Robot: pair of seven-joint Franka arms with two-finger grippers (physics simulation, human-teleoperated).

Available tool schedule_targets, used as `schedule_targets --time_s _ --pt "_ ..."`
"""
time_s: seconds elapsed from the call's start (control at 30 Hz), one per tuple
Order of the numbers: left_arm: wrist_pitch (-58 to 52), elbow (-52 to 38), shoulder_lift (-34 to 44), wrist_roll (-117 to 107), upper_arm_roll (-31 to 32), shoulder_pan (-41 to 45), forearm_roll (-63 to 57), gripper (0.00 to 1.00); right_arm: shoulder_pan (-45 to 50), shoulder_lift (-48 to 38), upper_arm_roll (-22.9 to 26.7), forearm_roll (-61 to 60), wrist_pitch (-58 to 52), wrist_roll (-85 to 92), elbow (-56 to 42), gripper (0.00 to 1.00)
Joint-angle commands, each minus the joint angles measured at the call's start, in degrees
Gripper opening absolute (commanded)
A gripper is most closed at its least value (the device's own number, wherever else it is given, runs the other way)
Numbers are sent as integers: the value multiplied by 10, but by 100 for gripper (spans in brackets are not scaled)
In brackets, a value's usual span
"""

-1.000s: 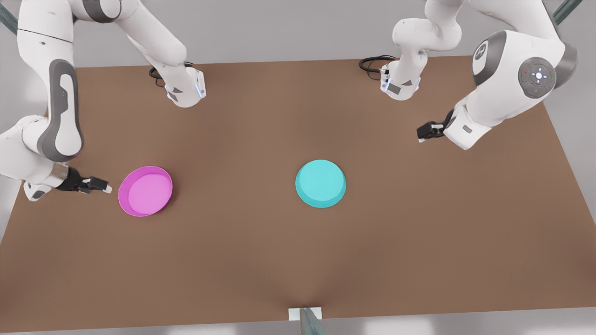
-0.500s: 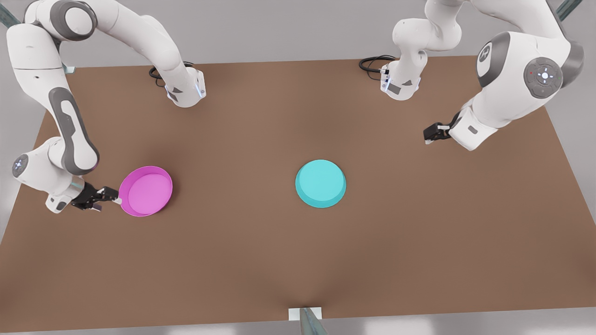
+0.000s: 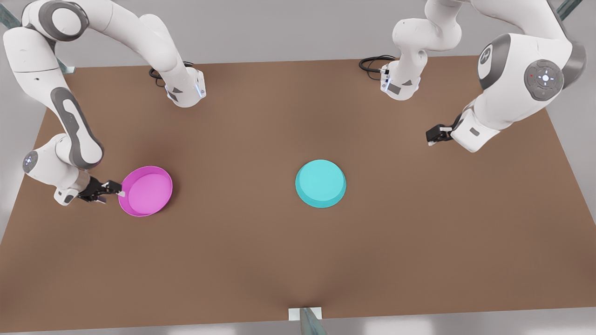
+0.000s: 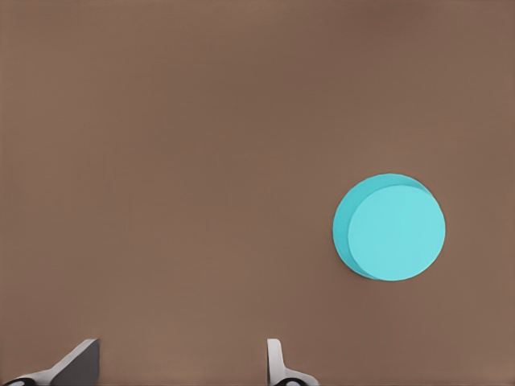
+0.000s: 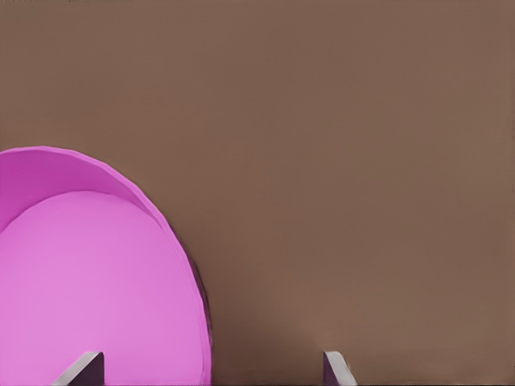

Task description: Flip the blue plate over with the left arm, and stack the pink plate on top of the blue plate with the right arm

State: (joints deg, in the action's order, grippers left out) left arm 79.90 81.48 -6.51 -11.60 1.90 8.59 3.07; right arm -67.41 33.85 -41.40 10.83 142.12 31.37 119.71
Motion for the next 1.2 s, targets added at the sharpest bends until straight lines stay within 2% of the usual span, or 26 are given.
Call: schedule_targets --time_s 0.0,0.57,0.8,0.87,0.93,0.97,1.03,1.17 --pt "0 0 0 0 -1 -1 -1 100 0 0 0 0 0 -2 0 100" --pt "-1 1 0 -1 -1 -1 -10 100 -13 29 -18 -69 18 -31 6 100" --pt "-5 1 0 -1 -1 -2 -10 100 -12 46 -18 -70 42 -30 6 89" --pt "-5 1 -1 -1 -1 -2 -10 100 -9 46 -18 -70 42 -31 6 83" --pt "-7 1 0 -1 -1 -3 -10 100 -6 46 -18 -73 42 -31 6 73" --pt "-6 1 0 -1 -1 -3 -10 100 -6 46 -18 -73 42 -31 6 63" --pt "-7 1 0 -1 -1 -3 -11 100 -6 46 -18 -73 42 -31 6 50" --pt "-6 1 -1 -1 -1 -3 -11 100 -6 48 -17 -70 46 -30 6 50"
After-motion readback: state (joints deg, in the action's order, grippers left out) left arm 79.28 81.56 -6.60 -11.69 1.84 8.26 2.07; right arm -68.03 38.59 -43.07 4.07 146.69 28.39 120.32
